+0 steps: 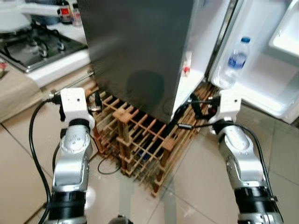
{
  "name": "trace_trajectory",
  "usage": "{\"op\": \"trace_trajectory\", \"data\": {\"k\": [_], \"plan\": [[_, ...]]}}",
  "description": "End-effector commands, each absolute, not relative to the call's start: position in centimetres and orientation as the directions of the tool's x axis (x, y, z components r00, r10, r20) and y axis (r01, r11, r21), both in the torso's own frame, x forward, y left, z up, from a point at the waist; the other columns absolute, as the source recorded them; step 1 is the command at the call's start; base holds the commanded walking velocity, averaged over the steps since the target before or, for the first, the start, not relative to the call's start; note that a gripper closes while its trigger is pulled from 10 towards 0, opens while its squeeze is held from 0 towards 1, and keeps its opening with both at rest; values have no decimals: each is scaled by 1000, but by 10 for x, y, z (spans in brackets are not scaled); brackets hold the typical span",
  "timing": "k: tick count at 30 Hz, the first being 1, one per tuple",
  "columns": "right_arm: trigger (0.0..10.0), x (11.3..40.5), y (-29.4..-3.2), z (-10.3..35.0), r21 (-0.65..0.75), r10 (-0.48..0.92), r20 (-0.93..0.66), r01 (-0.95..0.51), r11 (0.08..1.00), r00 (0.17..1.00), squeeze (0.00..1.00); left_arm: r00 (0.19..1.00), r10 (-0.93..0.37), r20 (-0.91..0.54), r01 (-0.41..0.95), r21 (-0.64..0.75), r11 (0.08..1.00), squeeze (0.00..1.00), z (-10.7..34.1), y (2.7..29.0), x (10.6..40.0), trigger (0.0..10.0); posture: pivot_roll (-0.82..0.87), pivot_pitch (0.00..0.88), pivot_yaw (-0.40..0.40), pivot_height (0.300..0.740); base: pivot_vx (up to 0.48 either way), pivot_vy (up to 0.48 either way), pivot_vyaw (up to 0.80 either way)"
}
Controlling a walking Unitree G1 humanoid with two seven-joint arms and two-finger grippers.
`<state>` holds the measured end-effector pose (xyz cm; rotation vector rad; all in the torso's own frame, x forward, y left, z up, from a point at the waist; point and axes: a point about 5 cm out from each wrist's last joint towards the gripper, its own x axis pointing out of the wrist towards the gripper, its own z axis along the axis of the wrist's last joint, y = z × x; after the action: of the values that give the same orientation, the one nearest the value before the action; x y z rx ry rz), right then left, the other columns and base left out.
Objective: Restocking fridge
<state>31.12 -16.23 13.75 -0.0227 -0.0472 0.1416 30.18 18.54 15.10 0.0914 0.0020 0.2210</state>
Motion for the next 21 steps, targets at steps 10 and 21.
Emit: {"op": "trace_trajectory", "data": {"k": [10,21], "plan": [[10000,308,-157,124,32,113,36,-114,993,993,424,992,103,74,-113,132,985,0,172,178,313,10000,62,0,19,740,0,0,0],[10000,307,-148,124,24,147,36,-147,989,989,404,995,100,-16,-100,18,995,0,151,176,308,10000,68,0,-6,740,0,0,90]]}}
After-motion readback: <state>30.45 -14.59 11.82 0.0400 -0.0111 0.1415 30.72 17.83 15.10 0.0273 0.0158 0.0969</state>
